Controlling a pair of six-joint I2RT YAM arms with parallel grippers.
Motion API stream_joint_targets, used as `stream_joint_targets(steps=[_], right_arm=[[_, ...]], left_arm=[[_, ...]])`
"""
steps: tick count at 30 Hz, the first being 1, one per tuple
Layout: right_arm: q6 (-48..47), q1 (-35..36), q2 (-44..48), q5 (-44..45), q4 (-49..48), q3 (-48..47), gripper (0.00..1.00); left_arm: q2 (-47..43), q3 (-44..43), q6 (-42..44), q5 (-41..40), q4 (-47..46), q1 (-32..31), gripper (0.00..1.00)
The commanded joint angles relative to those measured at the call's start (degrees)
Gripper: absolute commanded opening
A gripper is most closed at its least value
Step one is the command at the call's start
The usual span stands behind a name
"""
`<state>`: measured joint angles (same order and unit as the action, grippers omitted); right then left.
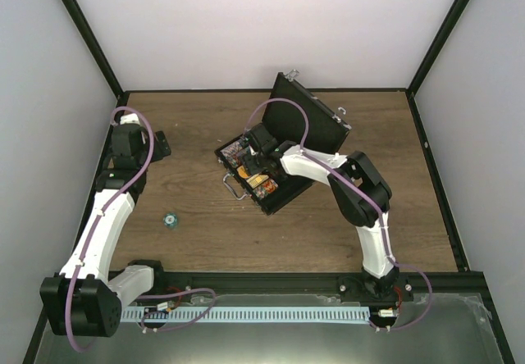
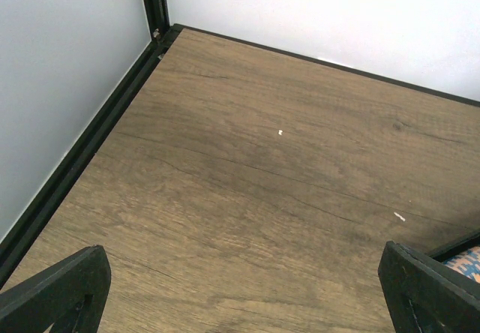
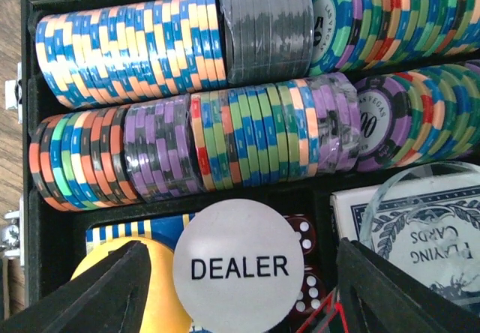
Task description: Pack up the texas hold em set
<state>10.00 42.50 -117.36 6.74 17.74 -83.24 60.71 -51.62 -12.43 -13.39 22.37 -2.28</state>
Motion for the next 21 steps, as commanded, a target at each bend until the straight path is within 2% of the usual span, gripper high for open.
stream_joint_targets(steps=[1, 8, 14, 17, 21], right_arm=[[0.4, -0.3, 4.5, 1.1, 1.6, -1.2, 0.71], [2.3, -0.3, 20.0, 1.3, 5.8, 10.9, 0.78], [10.9, -0.6, 35.2, 1.5, 14.1, 24.8, 0.82], [17.5, -3.3, 41.7, 1.8, 19.2, 29.9, 0.86], [25.9, -9.7, 50.7, 2.4, 23.1, 35.8, 0.99]], left_arm=[[0.1, 0.4, -0.3, 0.0, -0.7, 0.2, 1.0], [0.3, 0.5, -0.3, 0.1, -0.7, 0.2, 1.0], [0.8, 0.5, -0.4, 1.1, -0.7, 0.1, 1.0], [1.1, 0.4, -0.4, 1.5, -0.6, 0.1, 1.0], [1.1, 0.4, -0.5, 1.8, -0.7, 0.0, 1.0]])
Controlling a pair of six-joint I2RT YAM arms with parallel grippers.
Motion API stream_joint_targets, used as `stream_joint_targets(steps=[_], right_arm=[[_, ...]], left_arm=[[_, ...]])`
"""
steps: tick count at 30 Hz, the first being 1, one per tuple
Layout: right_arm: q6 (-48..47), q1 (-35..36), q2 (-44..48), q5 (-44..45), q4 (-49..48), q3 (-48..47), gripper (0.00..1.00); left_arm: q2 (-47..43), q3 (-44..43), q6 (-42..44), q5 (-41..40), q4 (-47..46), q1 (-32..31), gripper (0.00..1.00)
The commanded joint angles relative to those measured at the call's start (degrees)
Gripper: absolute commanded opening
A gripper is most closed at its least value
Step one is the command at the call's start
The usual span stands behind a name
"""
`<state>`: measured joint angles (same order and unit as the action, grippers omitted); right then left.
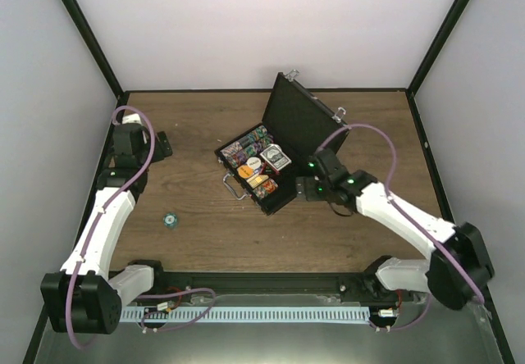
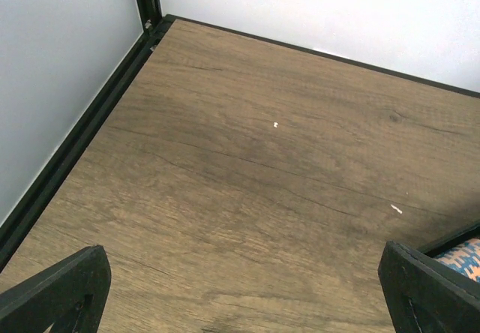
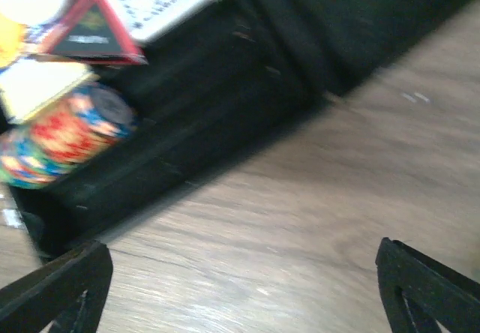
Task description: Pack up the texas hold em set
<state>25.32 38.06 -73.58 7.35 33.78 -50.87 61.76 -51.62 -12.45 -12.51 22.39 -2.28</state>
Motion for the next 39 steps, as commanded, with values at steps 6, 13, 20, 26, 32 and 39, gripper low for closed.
stream_joint_targets(steps=[6, 13, 20, 26, 32, 39], right_arm=[[19.8, -16.6, 14.6, 6.4, 12.2, 4.4, 1.0], [19.6, -33.9, 15.7, 0.7, 12.2, 8.5, 1.0], [16.4, -36.3, 8.2, -2.3, 9.5, 9.1, 1.0], [13.6, -36.3, 1.2, -4.8, 8.2, 8.6, 1.0], [11.8, -36.2, -2.4, -6.8, 7.4, 8.5, 0.98], [9.8, -36.2, -5.8, -8.4, 6.3, 8.3, 0.9]], left_arm=[[0.0, 0.4, -0.6, 1.9, -0.6, 0.1, 1.0], [-0.7, 0.4, -0.7, 1.8, -0.6, 0.0, 1.0], [-1.0, 0.4, -0.6, 1.6, -0.6, -1.0, 1.0], [-1.0, 0.3, -0.4, 1.2, -0.6, -1.9, 1.0], [-1.1, 0.3, -0.3, 0.7, -0.5, -2.2, 1.0], [-1.2, 0.3, -0.3, 0.6, -0.5, -2.5, 1.0]])
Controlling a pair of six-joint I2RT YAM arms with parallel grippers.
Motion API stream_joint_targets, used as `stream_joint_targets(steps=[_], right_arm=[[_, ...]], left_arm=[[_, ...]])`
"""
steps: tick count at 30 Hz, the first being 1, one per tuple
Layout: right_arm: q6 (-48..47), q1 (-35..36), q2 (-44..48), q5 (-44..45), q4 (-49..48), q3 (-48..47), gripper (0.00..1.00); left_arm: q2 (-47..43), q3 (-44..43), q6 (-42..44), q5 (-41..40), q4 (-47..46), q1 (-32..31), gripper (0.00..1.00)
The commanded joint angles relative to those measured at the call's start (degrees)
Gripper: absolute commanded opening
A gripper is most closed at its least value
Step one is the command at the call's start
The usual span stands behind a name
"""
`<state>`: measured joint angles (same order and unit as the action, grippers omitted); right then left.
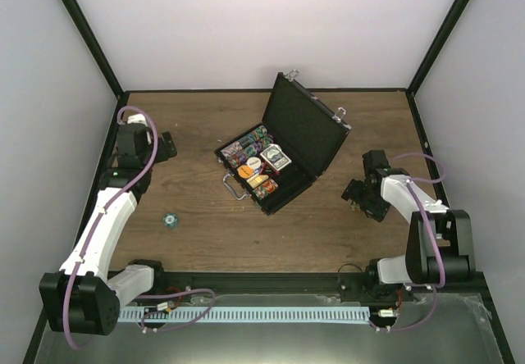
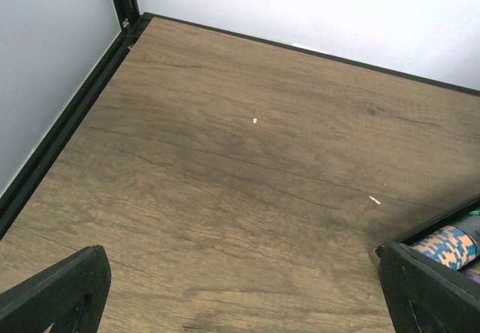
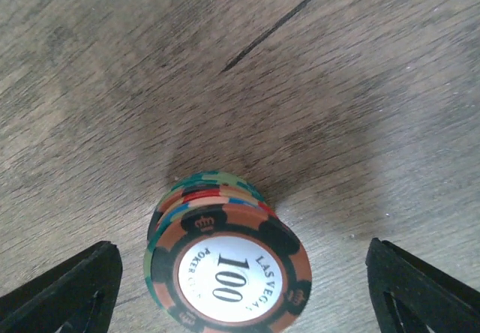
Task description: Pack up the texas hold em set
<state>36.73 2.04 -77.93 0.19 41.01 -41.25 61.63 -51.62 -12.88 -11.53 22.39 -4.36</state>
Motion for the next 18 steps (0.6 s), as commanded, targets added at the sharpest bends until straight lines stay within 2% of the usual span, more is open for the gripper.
stream_joint_targets(steps=[1, 18], right_arm=[[-1.9, -0.2, -1.9, -1.4, -1.1, -1.4, 0.89], [-2.7, 3.4, -8.7, -1.2, -1.5, -1.5, 0.77]], left_arm=[[-1.1, 0.3, 0.2, -0.5, -0.5, -0.5, 1.0], [-1.0, 0.2, 0.3, -0.9, -0.5, -0.6, 1.0]])
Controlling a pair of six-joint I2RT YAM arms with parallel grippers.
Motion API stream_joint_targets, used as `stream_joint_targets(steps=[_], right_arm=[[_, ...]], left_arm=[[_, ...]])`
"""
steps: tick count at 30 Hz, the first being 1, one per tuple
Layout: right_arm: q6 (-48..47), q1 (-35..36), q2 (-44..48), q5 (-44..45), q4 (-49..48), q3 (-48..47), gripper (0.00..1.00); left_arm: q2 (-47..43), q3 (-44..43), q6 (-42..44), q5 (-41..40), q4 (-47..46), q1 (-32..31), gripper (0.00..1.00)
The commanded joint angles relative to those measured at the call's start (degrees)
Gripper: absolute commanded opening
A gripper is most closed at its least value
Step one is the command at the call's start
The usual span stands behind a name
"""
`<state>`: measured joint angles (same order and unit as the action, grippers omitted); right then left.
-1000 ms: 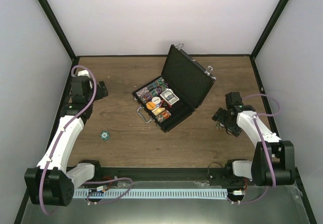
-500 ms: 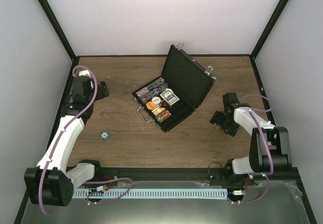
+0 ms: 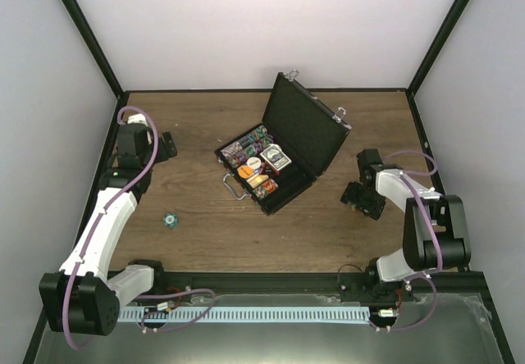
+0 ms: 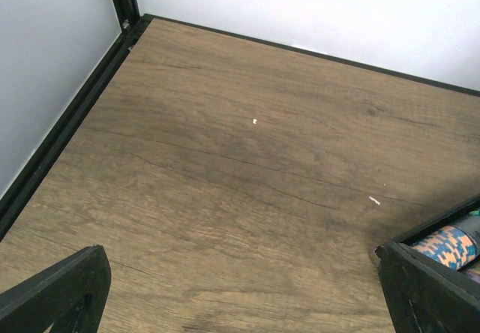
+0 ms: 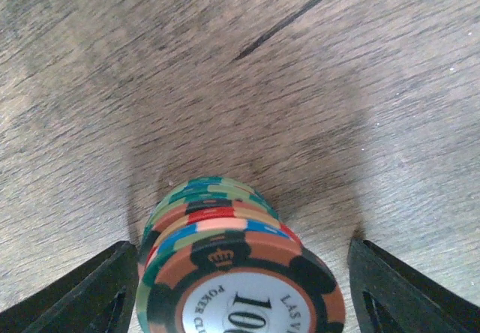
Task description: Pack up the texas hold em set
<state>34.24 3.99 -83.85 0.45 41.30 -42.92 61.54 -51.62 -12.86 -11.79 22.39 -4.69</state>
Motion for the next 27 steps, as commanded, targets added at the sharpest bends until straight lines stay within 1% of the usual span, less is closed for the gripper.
stream_joint_targets(steps=[1, 5, 10, 20, 27], right_arm=[[-0.2, 1.7, -3.0, -1.5, -1.8, 0.1, 0.76], [-0.5, 2.0, -3.9, -1.8, -2.1, 0.3, 0.72], [-1.1, 2.2, -5.0, -2.6, -2.7, 0.4, 0.65], [-2.8, 2.5, -6.8, -1.8, -3.1, -0.7, 0.58], [-3.4, 3.2, -7.8, -3.3, -3.7, -0.6, 0.53]], left_arm=[[-0.9, 0.2, 0.3, -0.8, -0.5, -0.3, 1.0], [-0.9, 0.2, 0.4, -0.9, -0.4, -0.3, 1.0], [-1.0, 0.2, 0.3, -0.9, -0.4, -0.4, 1.0], [-1.0, 0.2, 0.4, -1.2, -0.4, -0.5, 1.0], [-1.0, 0.2, 0.4, -1.2, -0.4, -0.5, 1.0]])
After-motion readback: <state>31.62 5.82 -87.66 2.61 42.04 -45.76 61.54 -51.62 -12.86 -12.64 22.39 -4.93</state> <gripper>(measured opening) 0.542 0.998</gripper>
